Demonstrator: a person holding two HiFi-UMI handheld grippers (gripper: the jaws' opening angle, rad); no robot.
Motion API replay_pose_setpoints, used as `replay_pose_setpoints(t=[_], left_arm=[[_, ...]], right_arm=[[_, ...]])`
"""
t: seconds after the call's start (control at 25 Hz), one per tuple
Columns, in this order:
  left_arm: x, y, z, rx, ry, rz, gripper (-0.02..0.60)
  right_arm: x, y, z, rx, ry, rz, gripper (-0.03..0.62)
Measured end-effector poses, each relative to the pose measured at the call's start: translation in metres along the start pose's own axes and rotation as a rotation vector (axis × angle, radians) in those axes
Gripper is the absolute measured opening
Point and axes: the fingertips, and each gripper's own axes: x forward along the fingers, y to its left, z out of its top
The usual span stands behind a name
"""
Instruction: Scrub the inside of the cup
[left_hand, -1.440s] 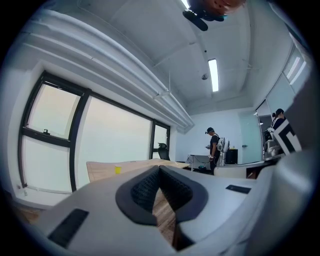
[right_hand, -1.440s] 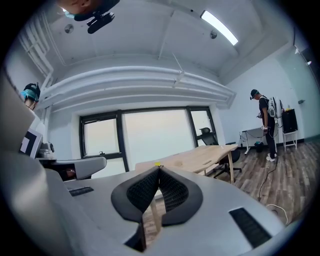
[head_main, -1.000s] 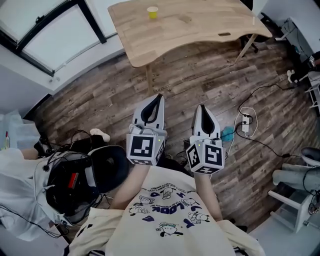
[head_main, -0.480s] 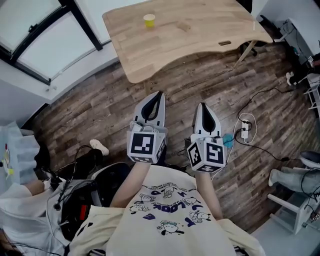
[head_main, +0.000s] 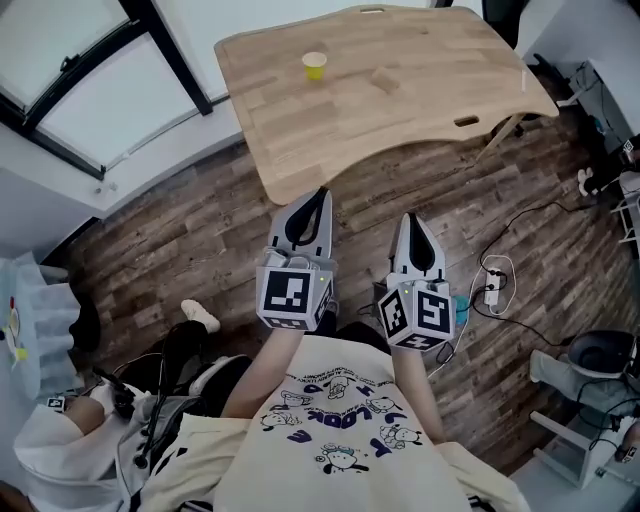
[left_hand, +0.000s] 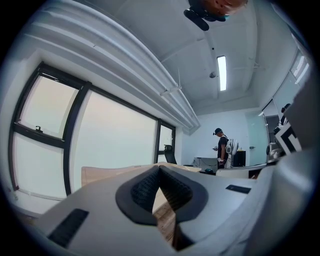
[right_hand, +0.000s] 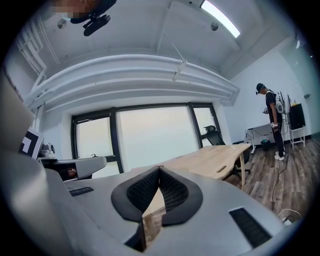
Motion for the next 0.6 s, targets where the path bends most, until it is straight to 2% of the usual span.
replay_pose_setpoints(t=[0.6], left_arm=[[0.047, 0.025, -0.004, -0.019, 0.022, 0.021, -0.002]], right_arm=[[0.053, -0.007, 0.000, 0.001, 0.028, 0.013, 0.017]])
